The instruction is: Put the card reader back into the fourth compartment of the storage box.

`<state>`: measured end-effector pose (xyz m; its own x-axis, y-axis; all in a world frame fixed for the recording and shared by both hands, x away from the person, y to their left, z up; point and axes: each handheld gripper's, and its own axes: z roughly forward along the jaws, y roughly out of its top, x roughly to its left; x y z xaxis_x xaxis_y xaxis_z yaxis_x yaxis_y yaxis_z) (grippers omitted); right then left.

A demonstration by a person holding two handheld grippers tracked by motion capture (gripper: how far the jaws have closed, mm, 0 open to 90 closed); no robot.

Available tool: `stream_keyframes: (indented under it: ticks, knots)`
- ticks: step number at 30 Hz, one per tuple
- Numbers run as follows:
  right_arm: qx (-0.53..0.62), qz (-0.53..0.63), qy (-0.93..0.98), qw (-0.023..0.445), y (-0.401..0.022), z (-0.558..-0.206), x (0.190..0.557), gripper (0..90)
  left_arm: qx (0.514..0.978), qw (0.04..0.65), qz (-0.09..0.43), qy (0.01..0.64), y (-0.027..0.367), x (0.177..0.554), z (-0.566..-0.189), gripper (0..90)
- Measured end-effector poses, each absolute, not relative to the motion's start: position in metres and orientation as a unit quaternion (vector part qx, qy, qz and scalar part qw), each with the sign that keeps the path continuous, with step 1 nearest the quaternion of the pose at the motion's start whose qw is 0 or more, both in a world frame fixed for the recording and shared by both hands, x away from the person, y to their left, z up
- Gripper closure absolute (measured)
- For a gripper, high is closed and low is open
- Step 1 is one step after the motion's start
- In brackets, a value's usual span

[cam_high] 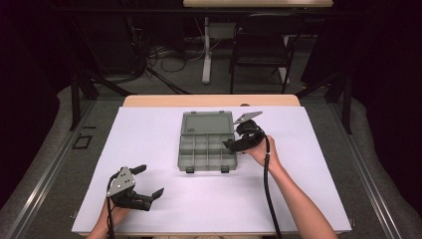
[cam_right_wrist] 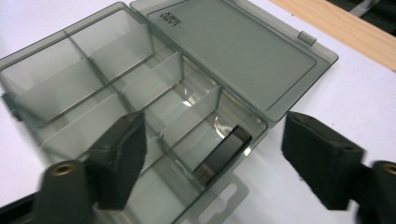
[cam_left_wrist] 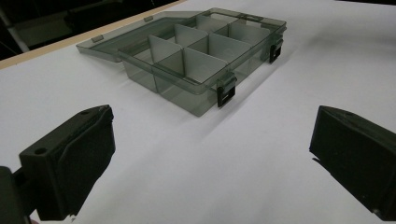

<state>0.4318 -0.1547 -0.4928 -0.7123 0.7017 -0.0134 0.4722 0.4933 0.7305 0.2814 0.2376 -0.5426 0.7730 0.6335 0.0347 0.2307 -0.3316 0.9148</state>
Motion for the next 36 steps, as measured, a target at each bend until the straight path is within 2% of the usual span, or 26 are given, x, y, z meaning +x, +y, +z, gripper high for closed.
stream_keyframes:
  ticks: [4,5,11,36]
  knots:
    - [0.342,0.366,0.852,0.149,-0.160,-0.491,0.425,11.9,0.794,0.507,0.199,0.271,0.236,0.282,-0.543,0.3]
    - [0.336,0.370,0.854,0.147,-0.162,-0.491,0.420,6.2,0.794,0.506,0.198,0.272,0.236,0.281,-0.543,0.3]
    - [0.328,0.375,0.855,0.147,-0.170,-0.490,0.406,2.0,0.791,0.510,0.202,0.271,0.238,0.278,-0.541,0.3]
    - [0.306,0.403,0.849,0.155,-0.202,-0.484,0.341,1.0,0.793,0.507,0.201,0.272,0.238,0.279,-0.542,0.3]
